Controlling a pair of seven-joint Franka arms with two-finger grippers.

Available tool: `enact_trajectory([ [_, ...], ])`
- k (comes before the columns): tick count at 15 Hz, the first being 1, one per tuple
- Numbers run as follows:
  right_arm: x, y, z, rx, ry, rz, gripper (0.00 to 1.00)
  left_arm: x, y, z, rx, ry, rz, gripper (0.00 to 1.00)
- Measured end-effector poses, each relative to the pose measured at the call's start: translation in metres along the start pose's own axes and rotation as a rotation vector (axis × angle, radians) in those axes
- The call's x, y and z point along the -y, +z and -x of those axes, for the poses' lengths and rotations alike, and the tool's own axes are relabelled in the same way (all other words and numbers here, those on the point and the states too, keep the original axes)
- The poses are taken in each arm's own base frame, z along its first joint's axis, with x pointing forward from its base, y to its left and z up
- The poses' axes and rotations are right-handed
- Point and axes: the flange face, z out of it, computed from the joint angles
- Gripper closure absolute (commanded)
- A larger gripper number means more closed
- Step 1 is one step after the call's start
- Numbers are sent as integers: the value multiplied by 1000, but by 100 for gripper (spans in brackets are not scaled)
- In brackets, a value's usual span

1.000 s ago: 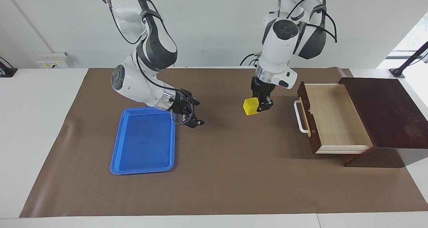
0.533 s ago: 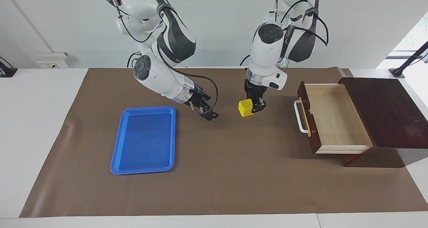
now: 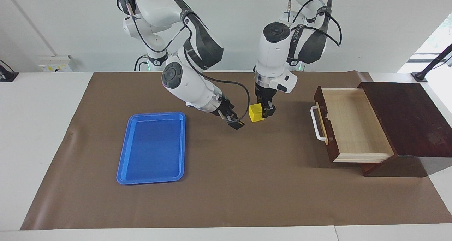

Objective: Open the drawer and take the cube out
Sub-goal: 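Lift the cube with the left gripper toward the right gripper, then close the right gripper on the cube held by the left gripper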

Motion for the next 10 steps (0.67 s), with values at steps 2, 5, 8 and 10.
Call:
enact_trajectory([
  [2, 4, 8, 15, -13, 6, 5, 6, 0, 0, 0, 0, 2, 0, 100],
  [5, 5, 16, 30, -14, 44, 11, 7, 0, 0, 0, 0, 2, -1, 100],
  [8, 4, 18, 36, -11, 76, 12, 7, 0, 1, 0, -1, 2, -1, 100],
  [10, 5, 16, 38, 7, 94, 7, 7, 0, 1, 0, -1, 1, -1, 100],
])
